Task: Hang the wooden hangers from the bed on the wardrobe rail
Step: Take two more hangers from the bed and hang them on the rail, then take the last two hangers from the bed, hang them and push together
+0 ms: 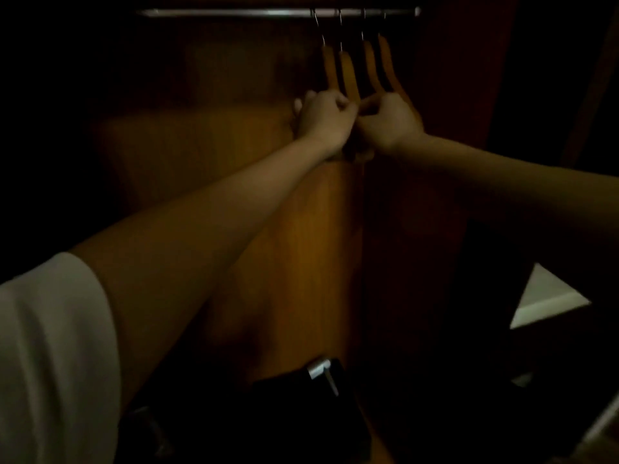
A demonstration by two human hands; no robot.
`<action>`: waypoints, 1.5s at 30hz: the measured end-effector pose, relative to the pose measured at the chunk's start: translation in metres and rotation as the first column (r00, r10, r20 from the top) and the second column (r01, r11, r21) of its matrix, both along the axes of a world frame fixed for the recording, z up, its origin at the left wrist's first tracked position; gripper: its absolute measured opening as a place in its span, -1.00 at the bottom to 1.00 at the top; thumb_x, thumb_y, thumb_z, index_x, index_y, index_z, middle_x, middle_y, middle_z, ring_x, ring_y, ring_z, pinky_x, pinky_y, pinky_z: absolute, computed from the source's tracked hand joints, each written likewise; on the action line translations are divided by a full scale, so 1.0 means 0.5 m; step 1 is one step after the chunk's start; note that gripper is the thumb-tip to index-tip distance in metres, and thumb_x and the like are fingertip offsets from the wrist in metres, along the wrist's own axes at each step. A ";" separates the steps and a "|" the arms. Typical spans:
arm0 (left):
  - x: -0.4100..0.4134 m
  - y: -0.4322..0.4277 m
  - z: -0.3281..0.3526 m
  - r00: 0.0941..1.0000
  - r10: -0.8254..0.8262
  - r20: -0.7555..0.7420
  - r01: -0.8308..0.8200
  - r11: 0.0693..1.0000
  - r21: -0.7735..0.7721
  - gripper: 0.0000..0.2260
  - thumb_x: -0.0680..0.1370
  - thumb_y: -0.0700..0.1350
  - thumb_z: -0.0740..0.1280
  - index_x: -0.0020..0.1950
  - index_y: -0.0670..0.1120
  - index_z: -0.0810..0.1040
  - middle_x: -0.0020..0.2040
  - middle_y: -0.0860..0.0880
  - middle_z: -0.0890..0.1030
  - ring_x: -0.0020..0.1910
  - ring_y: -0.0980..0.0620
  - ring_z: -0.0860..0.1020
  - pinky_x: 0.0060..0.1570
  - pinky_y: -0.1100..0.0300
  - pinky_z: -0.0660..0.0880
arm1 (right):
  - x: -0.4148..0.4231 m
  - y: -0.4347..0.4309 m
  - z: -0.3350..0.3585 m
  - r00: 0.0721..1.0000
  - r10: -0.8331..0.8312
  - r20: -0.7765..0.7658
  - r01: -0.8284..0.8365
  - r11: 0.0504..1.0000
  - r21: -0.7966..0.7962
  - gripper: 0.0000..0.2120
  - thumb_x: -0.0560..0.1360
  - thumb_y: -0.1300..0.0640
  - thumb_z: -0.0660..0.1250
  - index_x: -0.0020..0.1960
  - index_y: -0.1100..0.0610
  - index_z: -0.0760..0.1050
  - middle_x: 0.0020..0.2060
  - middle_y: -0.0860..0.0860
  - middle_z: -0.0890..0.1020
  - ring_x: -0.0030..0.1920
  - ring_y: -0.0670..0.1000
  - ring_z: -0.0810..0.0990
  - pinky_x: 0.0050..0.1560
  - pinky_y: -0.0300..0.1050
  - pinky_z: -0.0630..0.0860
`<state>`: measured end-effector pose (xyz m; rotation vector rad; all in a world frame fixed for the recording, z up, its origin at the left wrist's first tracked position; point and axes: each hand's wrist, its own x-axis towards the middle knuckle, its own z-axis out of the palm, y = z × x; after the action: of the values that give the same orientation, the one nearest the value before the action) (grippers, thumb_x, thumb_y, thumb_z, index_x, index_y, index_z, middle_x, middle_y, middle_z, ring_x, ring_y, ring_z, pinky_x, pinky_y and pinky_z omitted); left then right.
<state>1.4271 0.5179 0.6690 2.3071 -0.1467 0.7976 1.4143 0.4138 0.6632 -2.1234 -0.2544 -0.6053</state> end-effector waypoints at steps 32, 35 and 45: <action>-1.125 -0.459 -0.736 0.386 -0.723 -0.574 0.916 0.223 0.334 -0.69 0.58 -0.11 0.23 0.33 -0.01 0.40 0.29 0.00 0.50 0.28 0.00 0.48 0.17 0.09 0.50 | -1.279 -0.398 -0.768 0.405 -0.720 -0.564 0.690 0.645 -0.329 -0.80 0.55 0.15 0.21 0.10 0.11 0.56 -0.07 0.06 0.67 -0.10 0.07 0.65 -0.09 0.01 0.60; -1.240 -0.516 -0.744 0.249 -0.789 -0.562 0.935 0.046 0.351 -0.68 0.58 -0.11 0.21 0.35 -0.01 0.39 0.29 0.00 0.51 0.26 0.02 0.49 0.14 0.12 0.48 | -1.410 -0.420 -0.780 0.240 -0.795 -0.557 0.803 0.485 -0.345 -0.78 0.53 0.13 0.20 0.08 0.10 0.57 -0.08 0.04 0.68 -0.11 0.08 0.66 -0.13 0.00 0.61; -1.538 -0.641 -0.776 -0.264 -0.693 -0.671 0.778 -0.564 0.277 -0.77 0.60 -0.08 0.20 0.23 -0.02 0.47 0.14 0.00 0.58 0.08 0.01 0.58 -0.02 0.12 0.56 | -1.756 -0.396 -0.810 -0.342 -0.723 -0.600 0.902 -0.074 -0.425 -0.79 0.52 0.03 0.20 -0.01 0.06 0.58 -0.07 0.07 0.67 -0.03 0.12 0.64 -0.20 -0.13 0.41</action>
<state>0.6582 0.1972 0.2810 1.5663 -2.5192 -0.6023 0.5364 0.2156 0.2582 -1.6598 2.1127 -0.3915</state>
